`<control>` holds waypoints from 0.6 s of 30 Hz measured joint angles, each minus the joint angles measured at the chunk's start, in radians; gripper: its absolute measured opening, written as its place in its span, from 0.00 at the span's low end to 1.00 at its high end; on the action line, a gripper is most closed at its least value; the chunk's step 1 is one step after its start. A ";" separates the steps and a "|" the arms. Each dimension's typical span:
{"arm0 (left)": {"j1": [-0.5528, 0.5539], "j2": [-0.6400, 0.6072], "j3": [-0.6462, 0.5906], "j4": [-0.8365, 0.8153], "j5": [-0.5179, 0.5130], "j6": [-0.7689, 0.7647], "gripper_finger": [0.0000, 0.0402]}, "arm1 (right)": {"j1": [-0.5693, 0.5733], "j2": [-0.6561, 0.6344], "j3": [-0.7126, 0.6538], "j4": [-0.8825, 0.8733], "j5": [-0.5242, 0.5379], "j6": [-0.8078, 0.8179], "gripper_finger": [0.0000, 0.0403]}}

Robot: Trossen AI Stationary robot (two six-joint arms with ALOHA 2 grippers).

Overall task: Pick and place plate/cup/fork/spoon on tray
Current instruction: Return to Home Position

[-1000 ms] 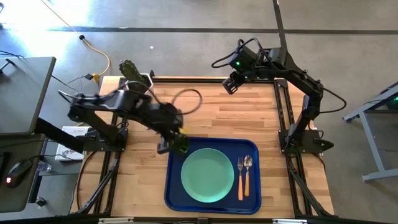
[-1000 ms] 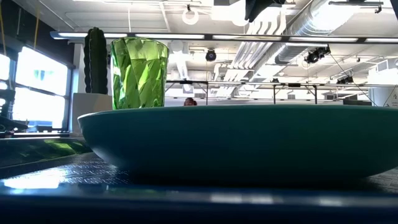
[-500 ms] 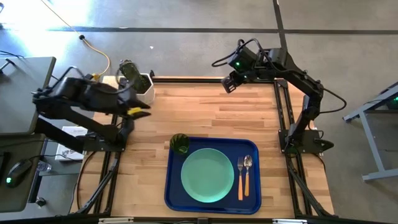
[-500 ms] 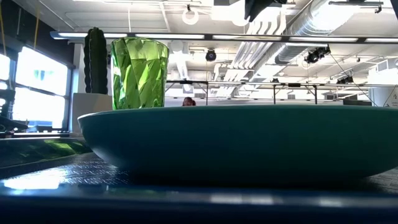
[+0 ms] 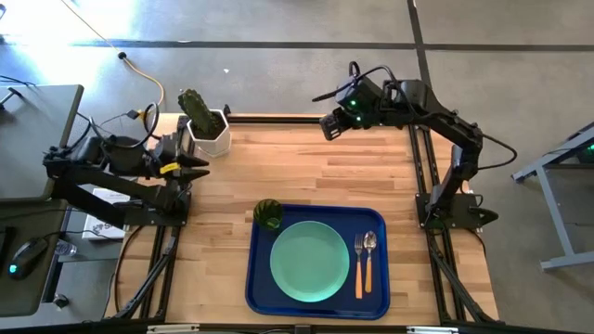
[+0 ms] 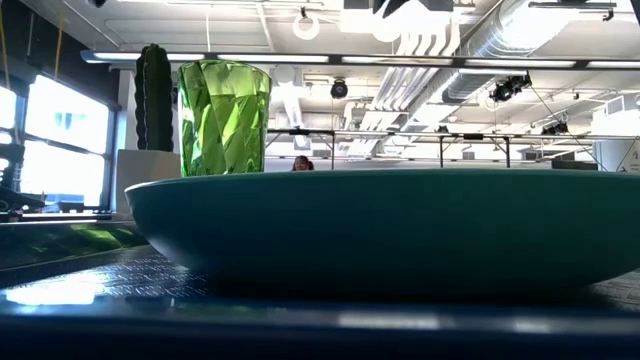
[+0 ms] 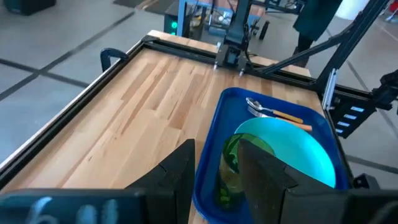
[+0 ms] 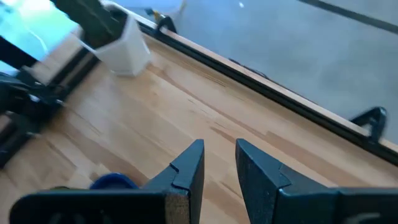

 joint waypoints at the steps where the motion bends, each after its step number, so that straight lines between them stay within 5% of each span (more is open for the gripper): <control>1: 0.000 -0.024 -0.033 0.021 0.000 0.008 0.27 | 0.008 0.000 0.000 0.015 0.003 0.004 0.21; 18: 0.000 -0.303 -0.465 0.293 0.069 0.008 0.27 | 0.163 0.045 0.000 0.129 0.057 0.070 0.21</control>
